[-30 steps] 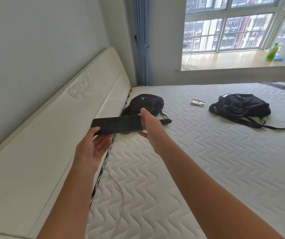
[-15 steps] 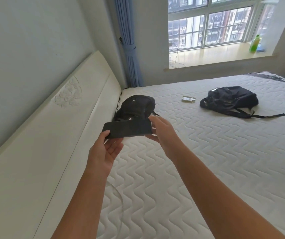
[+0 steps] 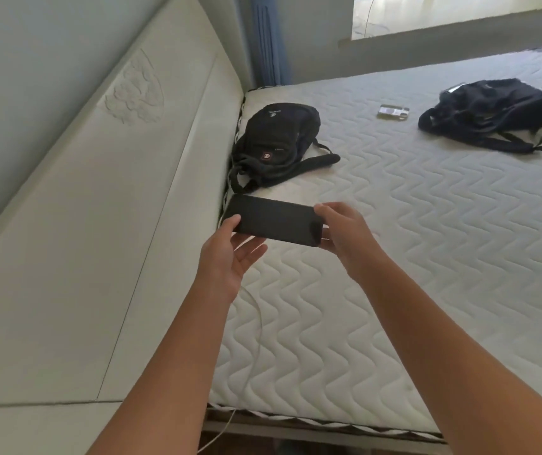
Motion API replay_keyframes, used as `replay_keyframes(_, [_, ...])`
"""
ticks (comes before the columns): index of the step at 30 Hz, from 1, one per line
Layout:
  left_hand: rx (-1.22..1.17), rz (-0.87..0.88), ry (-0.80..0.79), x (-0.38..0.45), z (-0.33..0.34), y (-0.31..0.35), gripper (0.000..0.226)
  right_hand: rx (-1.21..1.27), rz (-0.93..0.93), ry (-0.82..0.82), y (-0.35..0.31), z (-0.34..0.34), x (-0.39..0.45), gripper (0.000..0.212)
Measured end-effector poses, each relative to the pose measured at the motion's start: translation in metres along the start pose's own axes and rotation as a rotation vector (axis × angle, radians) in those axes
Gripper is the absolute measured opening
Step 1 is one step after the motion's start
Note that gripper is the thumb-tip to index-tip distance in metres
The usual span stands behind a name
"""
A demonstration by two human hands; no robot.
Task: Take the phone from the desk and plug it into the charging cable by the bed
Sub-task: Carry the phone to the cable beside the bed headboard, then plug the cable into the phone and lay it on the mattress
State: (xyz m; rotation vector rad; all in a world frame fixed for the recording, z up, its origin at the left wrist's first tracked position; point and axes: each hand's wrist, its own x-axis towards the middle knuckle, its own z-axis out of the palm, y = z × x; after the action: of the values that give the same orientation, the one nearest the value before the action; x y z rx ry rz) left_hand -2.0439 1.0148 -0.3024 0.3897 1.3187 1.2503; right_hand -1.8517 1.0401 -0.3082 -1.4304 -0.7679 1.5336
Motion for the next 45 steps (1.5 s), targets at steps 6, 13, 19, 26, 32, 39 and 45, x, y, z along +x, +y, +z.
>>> replay_keyframes(6, [-0.010, -0.057, 0.034, 0.028, -0.053, -0.030, 0.019, -0.159, 0.033, -0.007, 0.058, 0.033, 0.011, 0.011])
replay_keyframes(13, [-0.005, -0.095, 0.106, 0.077, -0.119, -0.064, 0.022, -0.282, 0.083, -0.149, 0.131, 0.079, 0.035, 0.021])
replay_keyframes(19, [-0.006, -0.092, 0.152, 0.122, -0.169, -0.105, 0.016, -0.262, 0.165, -0.176, 0.203, 0.114, 0.066, 0.020])
replay_keyframes(26, [0.155, -0.125, 0.181, 0.155, -0.214, -0.165, 0.027, -0.214, 0.287, -0.144, 0.292, 0.131, 0.093, 0.017])
replay_keyframes(32, [0.122, -0.156, 0.235, 0.190, -0.234, -0.195, 0.026, -0.130, 0.312, -0.142, 0.332, 0.143, 0.119, 0.017])
replay_keyframes(39, [0.176, -0.209, 0.248, 0.239, -0.241, -0.227, 0.015, -0.154, 0.296, -0.079, 0.357, 0.143, 0.149, 0.024])
replay_keyframes(45, [0.543, -0.148, 0.356, 0.310, -0.237, -0.249, 0.019, -0.177, 0.279, -0.001, 0.365, 0.136, 0.176, 0.025])
